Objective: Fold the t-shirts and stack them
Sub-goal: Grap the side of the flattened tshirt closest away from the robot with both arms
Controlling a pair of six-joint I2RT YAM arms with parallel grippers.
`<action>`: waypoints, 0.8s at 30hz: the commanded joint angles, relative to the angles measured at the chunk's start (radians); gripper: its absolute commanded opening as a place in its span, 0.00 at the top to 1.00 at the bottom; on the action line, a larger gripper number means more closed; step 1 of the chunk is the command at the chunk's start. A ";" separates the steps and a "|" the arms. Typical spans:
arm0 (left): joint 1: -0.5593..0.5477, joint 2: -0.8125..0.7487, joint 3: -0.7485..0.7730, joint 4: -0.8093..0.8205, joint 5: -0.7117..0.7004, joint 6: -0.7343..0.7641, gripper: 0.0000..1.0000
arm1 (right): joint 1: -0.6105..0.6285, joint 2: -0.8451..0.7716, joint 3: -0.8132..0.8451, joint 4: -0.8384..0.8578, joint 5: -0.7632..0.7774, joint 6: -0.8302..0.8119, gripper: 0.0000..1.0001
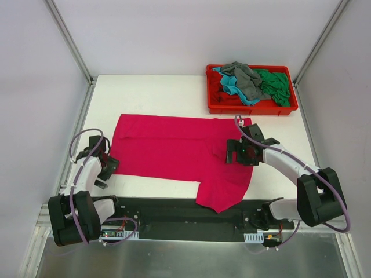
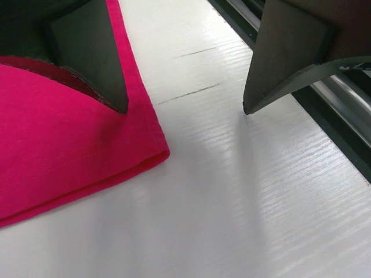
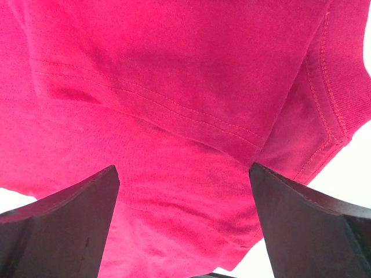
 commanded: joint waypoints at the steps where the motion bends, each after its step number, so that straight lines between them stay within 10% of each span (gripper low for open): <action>1: 0.004 0.028 0.013 0.059 -0.004 -0.007 0.23 | 0.005 -0.015 0.003 0.019 0.017 -0.012 0.04; 11: 0.004 0.189 0.039 0.179 0.083 0.039 0.62 | 0.020 -0.064 0.005 -0.008 0.059 -0.059 0.04; 15: 0.004 0.240 0.052 0.192 0.085 0.052 1.00 | 0.106 -0.097 0.009 -0.015 0.057 -0.079 0.04; 24: 0.004 0.125 -0.004 0.254 0.097 0.089 1.00 | 0.501 -0.120 0.080 -0.255 0.133 -0.127 0.04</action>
